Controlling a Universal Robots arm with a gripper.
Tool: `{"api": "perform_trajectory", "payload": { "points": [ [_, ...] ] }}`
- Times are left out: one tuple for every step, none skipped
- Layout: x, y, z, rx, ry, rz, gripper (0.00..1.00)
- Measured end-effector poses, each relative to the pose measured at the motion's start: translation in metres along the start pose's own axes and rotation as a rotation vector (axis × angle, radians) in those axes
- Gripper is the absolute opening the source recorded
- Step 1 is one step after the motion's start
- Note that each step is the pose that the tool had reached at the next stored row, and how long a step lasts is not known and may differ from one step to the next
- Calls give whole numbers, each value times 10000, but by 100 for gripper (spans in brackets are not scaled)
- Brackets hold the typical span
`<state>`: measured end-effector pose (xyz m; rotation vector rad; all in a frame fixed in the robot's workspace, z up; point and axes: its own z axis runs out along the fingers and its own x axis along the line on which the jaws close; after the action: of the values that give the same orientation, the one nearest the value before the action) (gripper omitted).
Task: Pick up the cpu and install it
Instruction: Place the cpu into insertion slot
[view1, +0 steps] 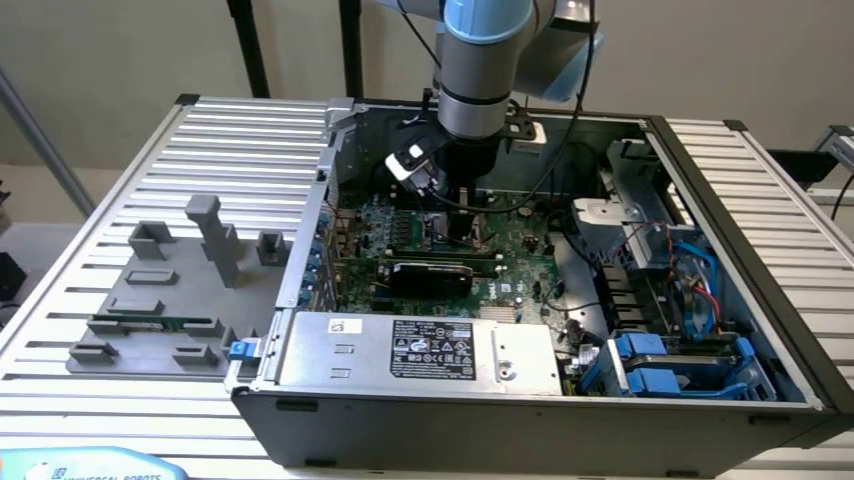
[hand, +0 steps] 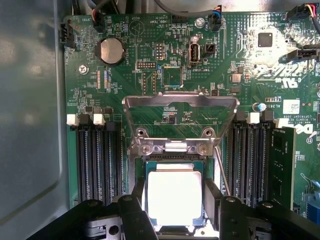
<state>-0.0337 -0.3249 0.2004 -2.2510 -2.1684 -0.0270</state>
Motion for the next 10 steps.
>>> {"api": "perform_trajectory", "payload": {
  "points": [
    [0,0,1,-11,2,3,55],
    [1,0,1,-23,4,3,55],
    [1,0,2,-36,6,2,55],
    [1,0,3,-48,7,3,55],
    [1,-1,3,-61,8,2,55],
    [1,-3,2,-74,7,4,55],
    [0,-5,2,-83,6,3,55],
    [0,-7,2,-92,4,2,55],
    [0,-10,2,-101,0,2,55],
    [0,-13,1,-108,-12,2,55]
  ]
}}
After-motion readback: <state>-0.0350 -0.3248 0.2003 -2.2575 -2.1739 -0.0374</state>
